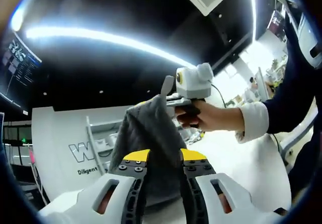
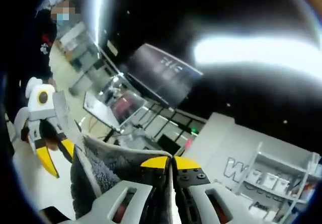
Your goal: Open the folded towel by lifting each exposed corner and separating the folded layers until the towel lies flat within the target outline without major curled edges
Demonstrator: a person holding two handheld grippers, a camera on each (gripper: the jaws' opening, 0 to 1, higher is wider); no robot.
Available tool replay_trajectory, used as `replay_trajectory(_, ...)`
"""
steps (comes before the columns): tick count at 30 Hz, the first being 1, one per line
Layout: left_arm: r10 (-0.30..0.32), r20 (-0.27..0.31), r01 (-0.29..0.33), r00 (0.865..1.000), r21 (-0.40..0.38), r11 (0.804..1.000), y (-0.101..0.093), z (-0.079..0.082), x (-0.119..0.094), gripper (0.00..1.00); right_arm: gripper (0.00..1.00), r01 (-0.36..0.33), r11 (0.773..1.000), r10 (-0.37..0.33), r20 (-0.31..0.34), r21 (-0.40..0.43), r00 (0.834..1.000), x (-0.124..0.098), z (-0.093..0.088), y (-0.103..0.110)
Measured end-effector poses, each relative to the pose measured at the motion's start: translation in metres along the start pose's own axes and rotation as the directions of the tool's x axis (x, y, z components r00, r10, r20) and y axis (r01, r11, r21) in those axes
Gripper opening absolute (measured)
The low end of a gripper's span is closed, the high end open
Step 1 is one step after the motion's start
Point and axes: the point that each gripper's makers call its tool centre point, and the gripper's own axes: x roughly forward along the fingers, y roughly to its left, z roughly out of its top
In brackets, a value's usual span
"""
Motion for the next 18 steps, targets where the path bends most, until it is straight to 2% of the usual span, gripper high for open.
replay_trajectory(5,0.009,0.003,-0.009,1.0,-0.012,1.0,0.001,0.013,0.0,0.21,0.0,0.019,1.0,-0.019,-0.031,0.001,0.999,0.003,0.006,-0.01)
replay_trajectory(13,0.009,-0.014,-0.01,1.0,-0.079,0.997,-0.004,0.032,0.003,0.22,0.0,0.024,0.999,-0.028,-0.098,-0.045,0.995,0.004,0.02,-0.016)
replay_trajectory(18,0.001,-0.054,-0.005,0.999,-0.07,0.998,-0.012,0.032,0.006,0.29,0.0,0.03,0.998,-0.036,-0.116,-0.054,0.993,0.006,0.029,-0.024)
